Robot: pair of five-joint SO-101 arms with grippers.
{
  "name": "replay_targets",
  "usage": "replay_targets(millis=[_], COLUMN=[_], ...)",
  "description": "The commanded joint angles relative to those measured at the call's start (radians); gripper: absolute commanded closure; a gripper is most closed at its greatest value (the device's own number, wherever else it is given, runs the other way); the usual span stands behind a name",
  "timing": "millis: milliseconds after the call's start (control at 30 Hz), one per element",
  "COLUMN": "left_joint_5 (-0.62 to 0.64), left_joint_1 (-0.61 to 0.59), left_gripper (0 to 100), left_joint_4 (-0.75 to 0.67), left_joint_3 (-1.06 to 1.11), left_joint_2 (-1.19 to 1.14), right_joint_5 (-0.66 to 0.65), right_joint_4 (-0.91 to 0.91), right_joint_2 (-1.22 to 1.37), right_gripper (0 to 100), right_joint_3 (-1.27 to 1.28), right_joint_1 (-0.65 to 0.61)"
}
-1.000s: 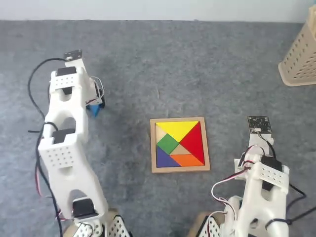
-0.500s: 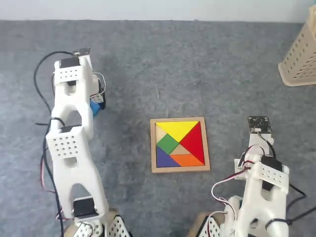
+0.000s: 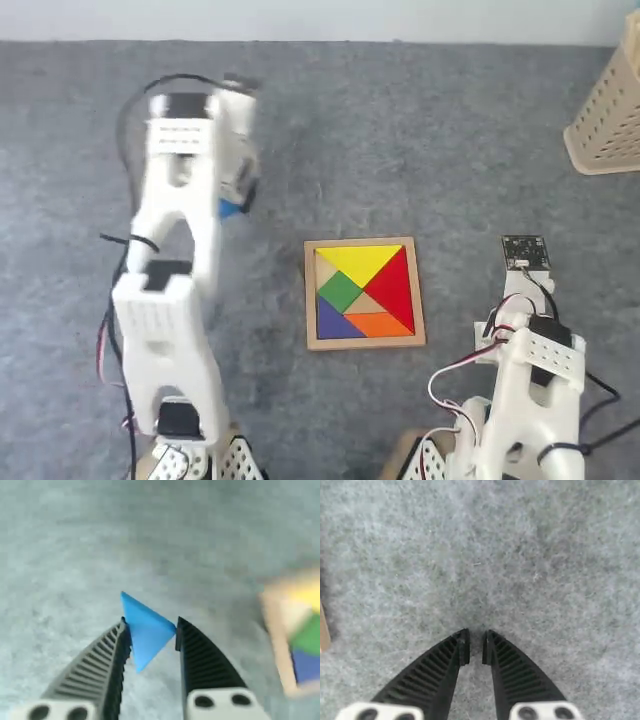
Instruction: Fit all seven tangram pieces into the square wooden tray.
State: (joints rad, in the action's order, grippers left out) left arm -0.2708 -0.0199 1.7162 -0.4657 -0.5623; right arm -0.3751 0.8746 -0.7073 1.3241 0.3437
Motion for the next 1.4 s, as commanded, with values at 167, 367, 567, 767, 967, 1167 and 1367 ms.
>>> replay_targets(millis=[167, 367, 567, 767, 967, 1167, 1367], left_joint_5=[-0.385, -0.733, -0.921, -1.163, -1.29, -1.3, -1.297], left_joint_1=[0.241, 0.307, 0.313, 0.351, 0.411, 0.433, 0.425], left_gripper=[99, 99, 99, 99, 99, 99, 99], left_joint_4=[-0.094, -0.319, -0.466, -0.46, -0.425, -0.443, -0.442], left_joint_3=[0.386, 0.659, 0.776, 0.788, 0.794, 0.792, 0.794], left_joint_2=[0.453, 0.486, 0.486, 0.486, 0.486, 0.486, 0.486], right_joint_5=[-0.015, -0.015, -0.015, -0.015, -0.015, -0.015, -0.015], right_joint_4=[-0.015, -0.015, -0.015, -0.015, -0.015, -0.015, -0.015], right_joint_2=[-0.022, -0.022, -0.022, -0.022, -0.022, -0.022, -0.022], right_gripper=[91.4, 91.4, 91.4, 91.4, 91.4, 91.4, 91.4], right_joint_3=[-0.005, -0.005, -0.005, -0.005, -0.005, -0.005, -0.005], right_joint_1=[-0.008, -0.008, -0.008, -0.008, -0.008, -0.008, -0.008])
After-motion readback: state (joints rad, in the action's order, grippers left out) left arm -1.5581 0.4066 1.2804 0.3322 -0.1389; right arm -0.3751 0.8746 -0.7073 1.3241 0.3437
